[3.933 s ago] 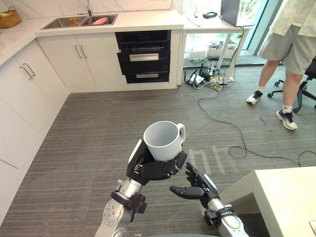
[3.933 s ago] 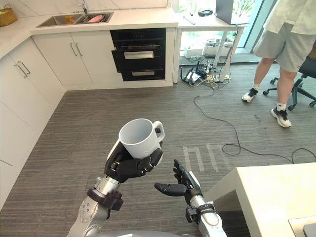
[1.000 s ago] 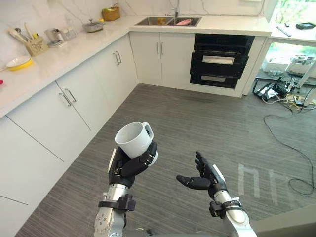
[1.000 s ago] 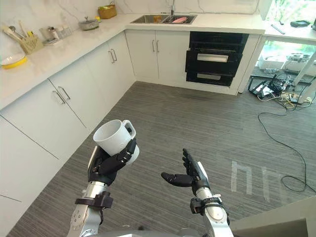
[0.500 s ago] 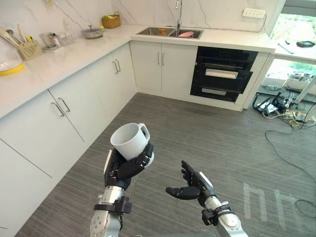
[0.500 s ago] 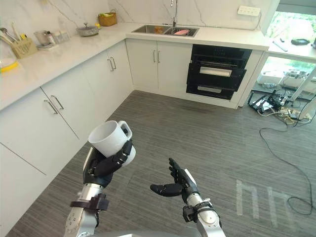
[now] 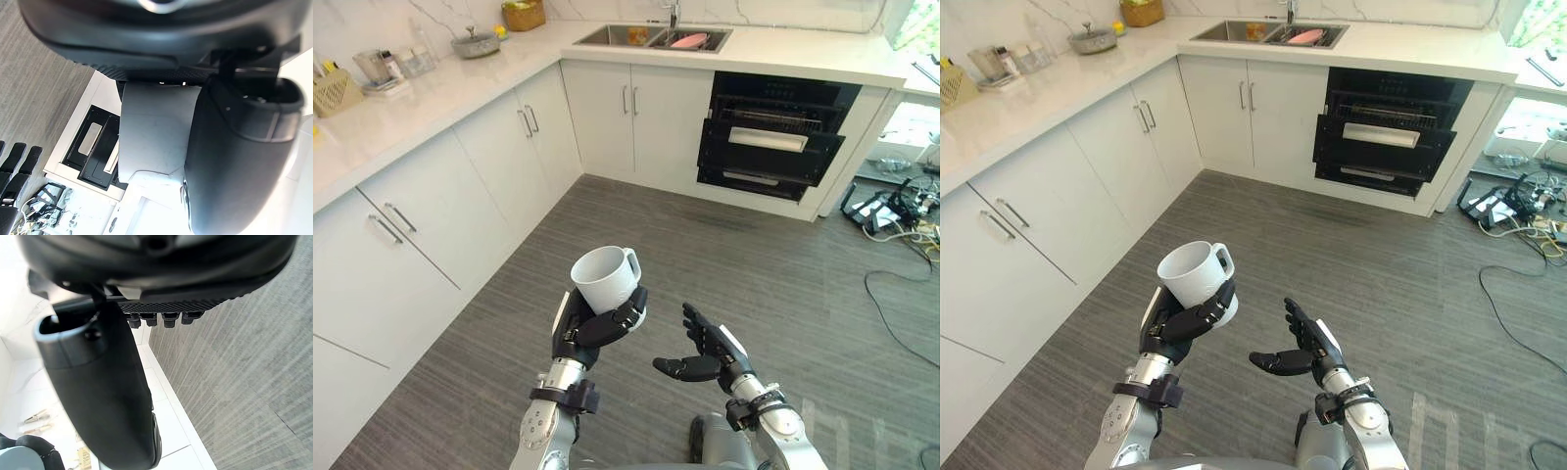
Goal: Walk over to the sink, pick up the cup, carry it to the dishwasher, place the cup inside the dishwasher, then close the dishwasher door
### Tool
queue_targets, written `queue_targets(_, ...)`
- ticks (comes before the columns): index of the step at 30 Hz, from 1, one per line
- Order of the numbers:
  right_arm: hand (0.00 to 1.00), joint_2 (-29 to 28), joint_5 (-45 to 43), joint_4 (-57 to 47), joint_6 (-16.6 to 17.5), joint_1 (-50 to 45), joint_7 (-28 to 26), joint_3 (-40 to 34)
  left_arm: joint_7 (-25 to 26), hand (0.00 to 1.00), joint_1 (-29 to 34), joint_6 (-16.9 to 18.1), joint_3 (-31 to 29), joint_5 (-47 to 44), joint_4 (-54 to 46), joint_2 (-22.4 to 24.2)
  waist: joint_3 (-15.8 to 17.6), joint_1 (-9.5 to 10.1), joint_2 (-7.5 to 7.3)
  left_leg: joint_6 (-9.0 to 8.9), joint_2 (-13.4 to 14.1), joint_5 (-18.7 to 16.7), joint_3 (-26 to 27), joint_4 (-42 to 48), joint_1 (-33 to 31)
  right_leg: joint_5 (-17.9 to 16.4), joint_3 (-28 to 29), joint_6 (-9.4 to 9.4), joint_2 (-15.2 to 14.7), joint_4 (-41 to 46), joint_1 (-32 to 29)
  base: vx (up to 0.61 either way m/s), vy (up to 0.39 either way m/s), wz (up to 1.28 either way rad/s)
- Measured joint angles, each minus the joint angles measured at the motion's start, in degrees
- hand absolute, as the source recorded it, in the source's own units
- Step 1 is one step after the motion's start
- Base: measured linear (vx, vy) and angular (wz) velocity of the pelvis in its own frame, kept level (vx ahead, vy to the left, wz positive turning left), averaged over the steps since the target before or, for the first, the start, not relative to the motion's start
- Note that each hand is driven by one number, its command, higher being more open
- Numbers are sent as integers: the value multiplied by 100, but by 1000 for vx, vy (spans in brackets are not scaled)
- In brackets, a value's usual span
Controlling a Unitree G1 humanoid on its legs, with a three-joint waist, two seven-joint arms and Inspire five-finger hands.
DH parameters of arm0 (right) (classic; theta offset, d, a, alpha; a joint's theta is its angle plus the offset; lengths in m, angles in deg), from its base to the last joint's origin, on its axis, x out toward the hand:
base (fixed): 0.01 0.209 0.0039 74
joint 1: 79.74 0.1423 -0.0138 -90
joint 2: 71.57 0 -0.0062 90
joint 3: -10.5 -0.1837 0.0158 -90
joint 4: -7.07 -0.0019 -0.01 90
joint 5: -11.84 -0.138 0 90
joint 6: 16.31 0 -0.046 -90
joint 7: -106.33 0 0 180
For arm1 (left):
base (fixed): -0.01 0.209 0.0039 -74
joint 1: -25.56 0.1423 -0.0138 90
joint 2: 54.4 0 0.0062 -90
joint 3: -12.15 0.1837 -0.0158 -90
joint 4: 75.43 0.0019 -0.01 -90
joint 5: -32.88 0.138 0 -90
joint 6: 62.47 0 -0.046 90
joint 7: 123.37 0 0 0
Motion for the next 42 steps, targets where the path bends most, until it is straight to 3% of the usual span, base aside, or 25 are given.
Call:
queue_targets(2,100,43,0,-174,42,-153,-5,3,-86,0,114,3,-9,1,-147,34,-28,1,-26,53,-577,-979,410,-870,-536,106,0,-105,-18,-820,660,451,-103,0)
queue_targets(4,100,39,0,-210,48,-149,-3,15,-79,0,147,11,-5,1,-208,33,-45,18,-63,33,-909,-1061,443,-1697,-725,102,4,-100,-60,-1048,859,331,-22,-5)
queue_targets(5,100,42,-1,-222,54,-108,29,23,-47,0,146,16,2,3,-234,33,-63,76,-106,-11,-1295,-921,374,-2868,-951,47,33,-5,-163,-1209,1050,364,25,-9)
queue_targets(7,100,49,-4,-217,54,-70,112,34,3,0,184,28,12,0,-236,3,-43,197,-199,-81,-1609,-275,198,-3721,-1158,-84,179,193,-351,-1255,1253,384,54,-24)
queue_targets(8,100,62,-5,-219,56,-76,138,42,32,0,215,33,23,0,-240,-10,-44,203,-200,-137,-1640,-60,168,-4005,-1194,-139,198,266,-391,-1277,1368,433,98,-25)
queue_targets(10,100,180,-7,-193,57,-114,184,114,74,0,312,89,55,-2,-241,-35,-70,242,-183,-291,-1643,977,222,-4461,-1137,-460,267,609,-495,-1136,1643,460,127,-18)
queue_targets(11,100,204,-5,-135,56,-112,185,169,75,0,343,112,71,-29,-239,-62,-135,248,-296,245,-1746,1009,362,-4251,-1062,-688,293,702,-660,-985,1724,488,137,-16)
queue_targets(14,100,220,-19,-89,58,-102,128,255,75,0,272,121,29,-106,-245,-123,-197,277,-514,464,-1874,83,440,-3169,-1285,-796,312,770,-959,-435,1709,494,172,-6)
queue_targets(16,100,159,-105,-3,60,-61,113,253,72,0,215,120,14,-124,-282,-172,-197,273,-750,637,-2043,-623,557,-2542,-1137,-962,491,896,-1508,1774,977,435,167,-3)
queue_targets(18,100,0,-103,243,59,-50,112,345,79,0,262,76,-43,-117,-306,-310,-219,271,-928,705,-2157,-1019,571,-2340,-749,-928,641,935,-1645,3179,573,461,55,-3)
queue_targets(21,100,-124,-97,392,59,-59,98,556,82,0,356,61,-113,-121,-461,-323,-263,295,-877,629,-2047,-1190,495,-2734,-75,-1368,300,653,-1156,3233,203,418,-26,-5)
queue_targets(24,100,-161,-97,195,62,-60,7,569,79,0,220,106,-21,-121,-675,-387,-229,255,-724,482,-1786,-1252,432,-3226,318,-1389,-2,479,-621,1558,-490,284,-67,1)
queue_targets(28,100,-164,-95,59,73,-225,-31,459,57,0,-175,119,265,-112,-402,-666,-210,-69,-749,101,-1676,-1507,-82,-3179,685,271,597,789,-417,-957,-819,337,-173,64)
queue_targets(29,100,-140,-90,66,82,-309,-30,445,48,0,-105,121,349,-91,-263,-679,-217,-96,-725,-49,-1619,-1789,-181,-3030,989,964,712,581,-396,-932,-762,444,-276,59)
queue_targets(30,100,-115,-88,83,81,-319,-30,442,43,0,-78,121,371,-66,-180,-654,-245,-95,-708,-105,-1556,-1870,-203,-3010,1097,1143,726,435,-350,-675,-778,476,-311,43)
queue_targets(31,100,-76,-82,100,80,-304,-30,438,50,0,-33,119,405,9,-37,-615,-334,-56,-574,-129,-1401,-1936,-152,-2872,1175,1063,722,248,-272,4,-1016,473,-303,22)
queue_targets(32,100,-61,-51,96,80,-199,-29,418,79,0,-31,118,447,14,37,-555,-341,-36,-432,-43,-1158,-1888,-41,-2262,946,666,599,132,-189,430,-1146,533,-366,19)
queue_targets(33,100,-57,-47,95,71,-119,-33,379,97,0,-30,109,450,14,45,-496,-338,-39,-310,191,-911,-1747,8,-1658,668,466,483,64,-112,585,-1153,415,-285,16)
queue_targets(35,100,-51,-45,95,22,-44,-35,297,147,0,-31,104,472,21,45,-403,-338,-35,-161,441,-491,-1127,41,-727,268,173,313,-56,56,673,-976,301,-232,10)
queue_targets(36,100,-37,-44,88,13,-47,-33,249,175,0,4,102,465,26,45,-328,-310,-15,-107,615,-179,-263,171,-217,135,-14,274,-146,246,586,-676,490,-325,-11)
queue_targets(37,100,-32,-44,71,15,-87,-18,241,177,0,97,102,412,24,44,-277,-291,8,-133,574,69,532,182,194,0,-97,314,-232,381,300,-282,509,-293,-20)
queue_targets(38,100,-15,-44,56,18,-94,-9,244,176,0,134,104,400,21,43,-250,-318,8,-108,425,98,320,181,382,-133,-119,334,-275,433,150,-120,530,-236,-23)
queue_targets(39,100,48,-48,20,45,-80,49,220,140,0,144,107,404,21,34,-195,-335,-3,-100,363,8,-231,297,519,-476,-110,379,-384,478,-138,131,443,-157,-25)
queue_targets(41,100,167,-49,-87,50,-50,129,234,44,0,156,117,404,21,30,-144,-327,25,-124,334,-462,-822,369,-109,-847,-103,542,-436,484,-530,467,439,-139,-40)
queue_targets(42,100,178,-50,-115,51,-16,163,240,41,0,186,122,405,19,25,-127,-316,110,-148,230,-919,-1014,286,-955,-947,-113,733,-448,470,-711,667,426,-73,-83)
